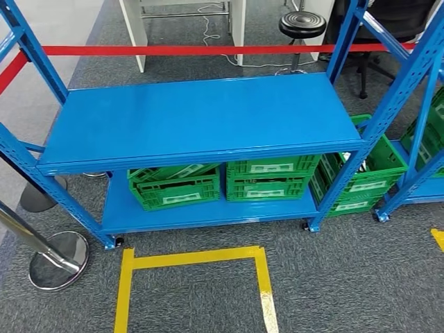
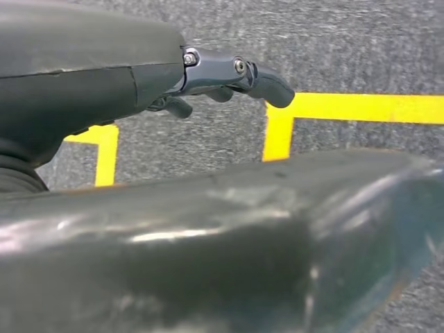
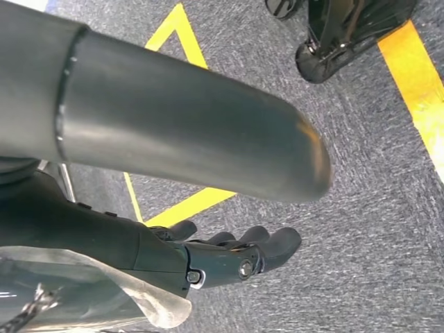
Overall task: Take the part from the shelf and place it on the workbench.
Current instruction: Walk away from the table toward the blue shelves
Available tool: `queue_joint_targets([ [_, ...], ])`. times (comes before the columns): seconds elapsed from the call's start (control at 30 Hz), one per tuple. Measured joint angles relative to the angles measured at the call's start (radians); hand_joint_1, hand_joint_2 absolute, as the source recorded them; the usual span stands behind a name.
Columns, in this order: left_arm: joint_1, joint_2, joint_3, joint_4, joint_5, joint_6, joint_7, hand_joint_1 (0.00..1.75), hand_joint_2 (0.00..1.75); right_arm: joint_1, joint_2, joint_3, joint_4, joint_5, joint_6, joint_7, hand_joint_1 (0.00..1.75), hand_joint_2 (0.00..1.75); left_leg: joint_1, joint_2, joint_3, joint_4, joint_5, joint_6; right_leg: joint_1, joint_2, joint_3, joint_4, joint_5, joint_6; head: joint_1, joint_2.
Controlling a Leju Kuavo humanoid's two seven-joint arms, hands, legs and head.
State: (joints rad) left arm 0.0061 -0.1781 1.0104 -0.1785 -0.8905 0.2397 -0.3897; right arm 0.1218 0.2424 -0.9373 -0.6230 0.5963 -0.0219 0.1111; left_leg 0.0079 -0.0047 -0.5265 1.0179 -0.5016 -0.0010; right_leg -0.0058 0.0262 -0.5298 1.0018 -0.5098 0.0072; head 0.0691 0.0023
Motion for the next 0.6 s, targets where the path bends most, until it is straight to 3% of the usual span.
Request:
queue_joint_targets([
  [0.1, 0.0, 0.0, 0.0, 0.0, -0.001, 0.002, -0.001, 0.0, 0.0, -0.002, -0.004, 0.0, 0.014, 0.01, 0.002, -0.014, 0.0, 0.0, -0.002, 0.0, 0.001, -0.017, 0.002, 0.01, -0.003, 0.001, -0.004, 0.0, 0.0, 0.017, 0.0, 0.0],
  [0.17, 0.0, 0.001, 0.0, 0.0, -0.002, 0.003, -0.001, 0.0, 0.0, -0.004, -0.007, 0.0, 0.023, 0.018, 0.002, -0.025, 0.0, 0.0, 0.003, 0.004, 0.002, -0.027, 0.01, 0.021, -0.004, -0.007, -0.024, 0.036, -0.028, 0.026, 0.004, 0.0],
  [0.27, 0.0, 0.001, 0.0, 0.0, -0.003, 0.003, -0.001, 0.0, 0.0, -0.013, -0.01, 0.0, 0.039, 0.023, 0.002, -0.032, 0.0, 0.0, 0.003, 0.011, 0.0, -0.029, 0.013, 0.027, -0.006, -0.016, -0.109, 0.216, -0.116, 0.036, 0.009, 0.0],
  [0.3, 0.0, 0.001, 0.0, 0.0, -0.004, 0.003, -0.001, 0.0, 0.0, -0.015, -0.011, 0.0, 0.044, 0.024, 0.002, -0.032, 0.0, 0.0, 0.003, 0.014, 0.0, -0.029, 0.013, 0.028, -0.007, -0.017, -0.131, 0.264, -0.129, 0.039, 0.009, 0.0],
  [0.33, 0.0, 0.001, 0.0, 0.0, -0.005, 0.003, -0.001, 0.0, 0.0, -0.016, -0.012, 0.0, 0.048, 0.025, 0.002, -0.032, 0.0, 0.0, 0.003, 0.016, 0.0, -0.029, 0.013, 0.027, -0.007, -0.018, -0.137, 0.276, -0.123, 0.04, 0.009, 0.0],
  [0.37, -0.001, 0.001, 0.0, 0.0, -0.006, 0.003, -0.001, 0.0, 0.0, -0.017, -0.012, 0.0, 0.051, 0.027, 0.003, -0.032, 0.0, 0.0, 0.003, 0.017, 0.002, -0.028, 0.012, 0.027, -0.007, -0.02, -0.124, 0.249, -0.098, 0.041, 0.009, 0.0],
  [0.4, -0.001, 0.001, 0.0, 0.0, -0.007, 0.003, -0.001, 0.0, 0.0, -0.018, -0.013, 0.0, 0.054, 0.029, 0.003, -0.033, 0.0, 0.0, 0.003, 0.017, 0.003, -0.028, 0.011, 0.025, -0.008, -0.023, -0.092, 0.184, -0.061, 0.04, 0.009, 0.0],
  [0.47, -0.002, 0.001, 0.0, 0.0, -0.008, 0.001, -0.001, 0.0, 0.0, -0.022, -0.014, 0.0, 0.059, 0.032, 0.004, -0.033, 0.0, 0.0, 0.0, 0.017, 0.006, -0.025, 0.007, 0.018, -0.008, -0.032, -0.025, 0.05, -0.013, 0.034, 0.009, 0.0],
  [0.5, -0.002, 0.001, 0.0, 0.0, -0.009, 0.0, -0.001, 0.0, 0.0, -0.025, -0.014, 0.0, 0.062, 0.034, 0.005, -0.034, 0.0, 0.0, -0.003, 0.018, 0.005, -0.023, 0.006, 0.012, -0.007, -0.034, -0.004, 0.01, -0.004, 0.029, 0.008, 0.0],
  [0.6, -0.003, 0.002, 0.0, 0.0, -0.009, -0.001, -0.001, 0.0, 0.0, -0.03, -0.015, 0.0, 0.069, 0.038, 0.008, -0.035, 0.0, 0.0, -0.003, 0.021, 0.003, -0.021, 0.007, -0.003, -0.004, -0.032, 0.005, -0.005, -0.004, 0.01, 0.006, 0.0],
])
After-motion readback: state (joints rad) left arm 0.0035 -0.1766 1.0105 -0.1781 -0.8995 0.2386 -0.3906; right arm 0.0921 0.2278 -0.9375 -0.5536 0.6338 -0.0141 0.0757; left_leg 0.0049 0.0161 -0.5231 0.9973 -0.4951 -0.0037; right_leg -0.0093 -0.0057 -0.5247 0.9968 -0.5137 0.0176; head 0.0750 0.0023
